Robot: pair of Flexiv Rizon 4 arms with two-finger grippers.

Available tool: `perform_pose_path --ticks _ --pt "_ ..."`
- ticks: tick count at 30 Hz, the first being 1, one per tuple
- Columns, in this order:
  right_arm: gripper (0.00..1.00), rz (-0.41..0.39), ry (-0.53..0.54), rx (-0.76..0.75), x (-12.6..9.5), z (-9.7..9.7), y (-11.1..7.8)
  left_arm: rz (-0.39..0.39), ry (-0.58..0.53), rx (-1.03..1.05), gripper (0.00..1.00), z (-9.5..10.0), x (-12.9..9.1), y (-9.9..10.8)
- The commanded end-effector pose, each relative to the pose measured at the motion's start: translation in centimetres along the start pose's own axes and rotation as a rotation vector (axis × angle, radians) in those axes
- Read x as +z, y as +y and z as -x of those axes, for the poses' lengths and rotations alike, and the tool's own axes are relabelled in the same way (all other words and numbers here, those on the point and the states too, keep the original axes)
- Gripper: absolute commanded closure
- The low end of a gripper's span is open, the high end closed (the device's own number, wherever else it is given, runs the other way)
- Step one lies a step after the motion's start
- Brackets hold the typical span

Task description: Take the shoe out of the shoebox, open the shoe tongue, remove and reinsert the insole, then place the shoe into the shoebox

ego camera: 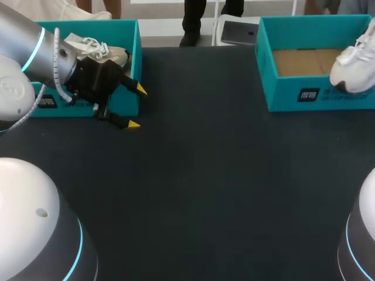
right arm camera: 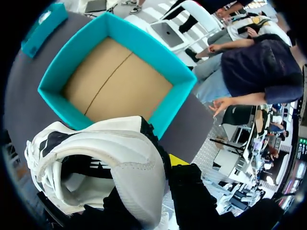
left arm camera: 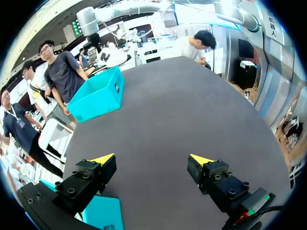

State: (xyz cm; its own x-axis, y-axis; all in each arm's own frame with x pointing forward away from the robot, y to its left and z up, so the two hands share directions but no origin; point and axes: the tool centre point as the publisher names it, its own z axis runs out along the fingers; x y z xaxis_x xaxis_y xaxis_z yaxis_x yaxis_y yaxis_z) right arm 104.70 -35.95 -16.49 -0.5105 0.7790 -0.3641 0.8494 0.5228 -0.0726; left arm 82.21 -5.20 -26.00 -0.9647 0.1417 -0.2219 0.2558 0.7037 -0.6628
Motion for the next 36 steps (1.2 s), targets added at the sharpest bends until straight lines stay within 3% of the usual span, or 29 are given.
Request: perform_pose_path --ticks 1,4,28,33,35,36 --pt "1.0 -0.042 0.147 0.474 -0.6 0.4 0.1 0.002 0.0 0.0 0.0 0.0 0.0 0.0" --pt "1.0 -0.061 0.202 0.504 -0.4 0.1 0.2 0.002 0.0 0.0 0.0 0.0 0.0 0.0" --pt "1.0 -0.057 0.197 0.505 -0.3 -0.1 0.1 0.002 0.0 0.0 0.0 0.0 0.0 0.0" --pt "1.0 -0.067 0.139 0.64 1.1 -1.2 -0.5 0.002 0.0 0.0 0.0 0.0 0.0 0.0" --pt "1.0 -0.039 0.167 0.716 1.3 -1.6 -0.5 0.002 0.0 0.0 0.0 0.0 0.0 0.0" --pt "1.0 -0.067 0.146 0.7 1.2 -1.9 -0.5 0.002 0.0 0.0 0.0 0.0 0.0 0.0"
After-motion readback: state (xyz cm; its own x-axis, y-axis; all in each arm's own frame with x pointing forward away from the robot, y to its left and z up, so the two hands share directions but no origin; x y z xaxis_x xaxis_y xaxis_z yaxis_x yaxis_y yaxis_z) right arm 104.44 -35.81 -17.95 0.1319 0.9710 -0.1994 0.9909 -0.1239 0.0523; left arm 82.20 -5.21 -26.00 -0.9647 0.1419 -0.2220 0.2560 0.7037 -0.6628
